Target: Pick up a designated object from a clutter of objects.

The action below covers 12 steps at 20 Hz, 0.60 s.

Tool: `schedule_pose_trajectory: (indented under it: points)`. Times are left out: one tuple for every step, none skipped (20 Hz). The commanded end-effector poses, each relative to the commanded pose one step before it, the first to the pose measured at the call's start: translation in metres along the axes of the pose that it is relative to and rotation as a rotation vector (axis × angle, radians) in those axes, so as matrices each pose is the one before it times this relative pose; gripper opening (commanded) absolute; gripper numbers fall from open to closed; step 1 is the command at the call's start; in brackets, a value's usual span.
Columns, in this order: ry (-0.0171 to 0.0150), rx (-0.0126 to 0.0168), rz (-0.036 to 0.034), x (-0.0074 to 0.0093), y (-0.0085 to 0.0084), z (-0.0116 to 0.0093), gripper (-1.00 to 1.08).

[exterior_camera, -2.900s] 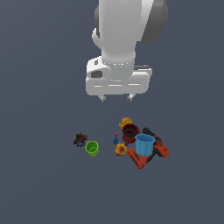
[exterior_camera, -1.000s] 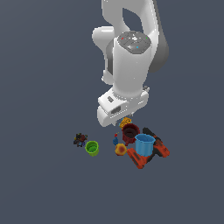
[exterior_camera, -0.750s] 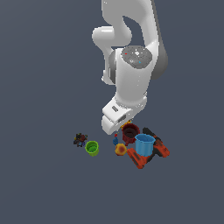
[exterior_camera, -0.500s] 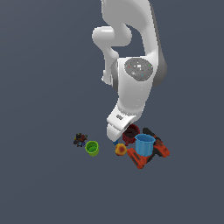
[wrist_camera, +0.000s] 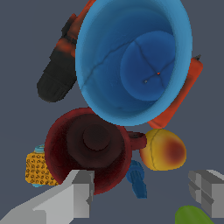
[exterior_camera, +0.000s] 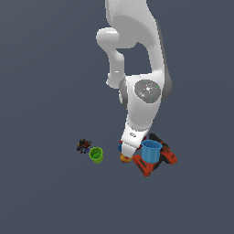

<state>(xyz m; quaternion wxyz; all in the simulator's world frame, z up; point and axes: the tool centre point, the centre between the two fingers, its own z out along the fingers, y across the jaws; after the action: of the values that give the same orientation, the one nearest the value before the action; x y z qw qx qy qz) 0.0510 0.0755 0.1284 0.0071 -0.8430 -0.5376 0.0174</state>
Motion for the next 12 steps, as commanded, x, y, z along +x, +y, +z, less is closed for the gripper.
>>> schedule_pose_trajectory:
  points:
    - [0.00157, 0.00181, -0.05153, 0.00326, -0.00061, 0.00864, 0.68]
    - [0.00046, 0.00082, -0.01624, 0.00103, -0.00025, 0.00286, 0.68]
    - [0.00045, 0.00074, -0.01469, 0.00093, -0.00022, 0.00259, 0.68]
    - [0.00044, 0.00067, -0.01313, 0.00083, -0.00019, 0.00232, 0.68]
    - [0.00041, 0.00059, -0.01159, 0.00074, -0.00017, 0.00205, 0.68]
    - [0.00037, 0.00051, -0.01003, 0.00064, -0.00015, 0.00177, 0.68]
    - [0.00033, 0.00043, -0.0085, 0.00054, -0.00012, 0.0015, 0.68]
    - [0.00027, 0.00035, -0.00693, 0.00043, -0.00009, 0.00123, 0.68]
    - [0.00022, 0.00028, -0.00543, 0.00036, -0.00008, 0.00096, 0.68]
    - [0.00016, 0.0002, -0.00384, 0.00024, -0.00005, 0.00068, 0.68]
    - [0.0001, 0.00012, -0.00229, 0.00013, -0.00003, 0.00041, 0.68]
    - [0.00003, 0.00004, -0.00069, 0.00001, 0.00001, 0.00014, 0.68]
